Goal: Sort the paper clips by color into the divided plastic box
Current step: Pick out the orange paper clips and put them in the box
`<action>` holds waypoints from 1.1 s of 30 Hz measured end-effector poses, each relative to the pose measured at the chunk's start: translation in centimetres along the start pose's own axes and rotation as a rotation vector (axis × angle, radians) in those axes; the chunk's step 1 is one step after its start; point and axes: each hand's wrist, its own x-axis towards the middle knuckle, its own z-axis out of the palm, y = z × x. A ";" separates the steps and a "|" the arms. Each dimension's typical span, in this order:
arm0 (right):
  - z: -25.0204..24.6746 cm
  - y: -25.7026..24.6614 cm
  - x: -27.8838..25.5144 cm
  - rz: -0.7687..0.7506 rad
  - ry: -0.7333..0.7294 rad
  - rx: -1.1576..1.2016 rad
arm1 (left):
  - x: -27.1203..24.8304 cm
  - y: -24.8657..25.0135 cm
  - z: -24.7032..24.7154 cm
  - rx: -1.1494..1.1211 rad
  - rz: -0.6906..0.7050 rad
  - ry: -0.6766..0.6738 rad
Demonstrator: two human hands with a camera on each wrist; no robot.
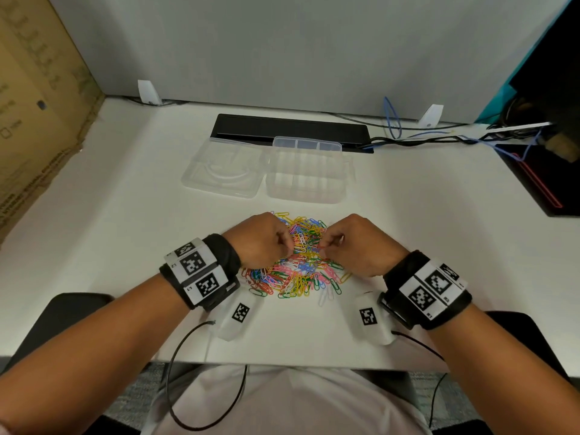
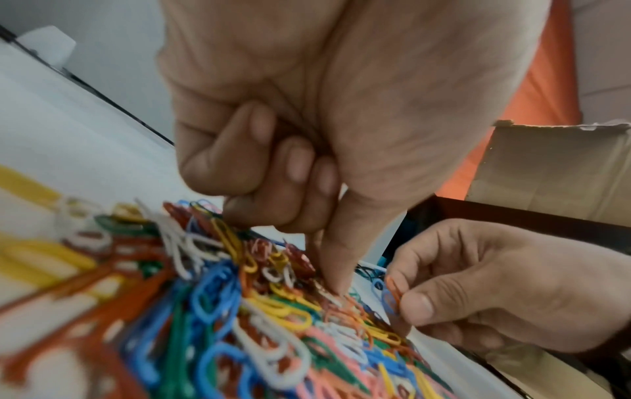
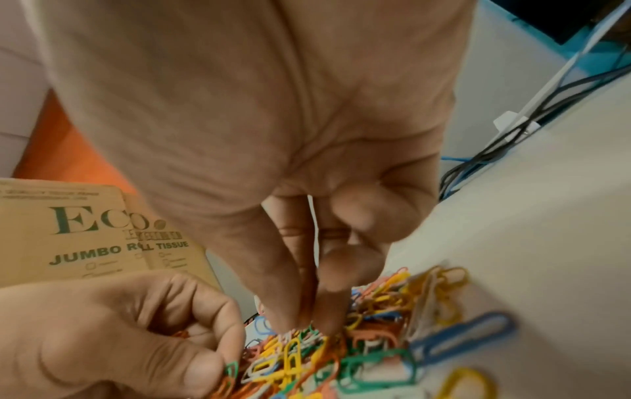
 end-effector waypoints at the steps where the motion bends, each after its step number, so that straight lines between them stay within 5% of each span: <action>1: 0.0 0.2 0.1 0.004 -0.003 0.034 | 0.0 0.1 -0.1 -0.030 -0.002 0.005; 9: -1.1 0.4 -0.2 0.037 0.005 0.149 | -0.2 0.0 -1.5 -0.172 0.009 -0.139; 22: -0.6 0.4 0.3 0.007 0.084 0.217 | -0.4 1.2 0.0 0.189 0.040 -0.029; 33: -0.5 -0.4 -0.1 -0.009 0.082 0.226 | 0.0 0.3 -0.4 0.010 0.016 0.048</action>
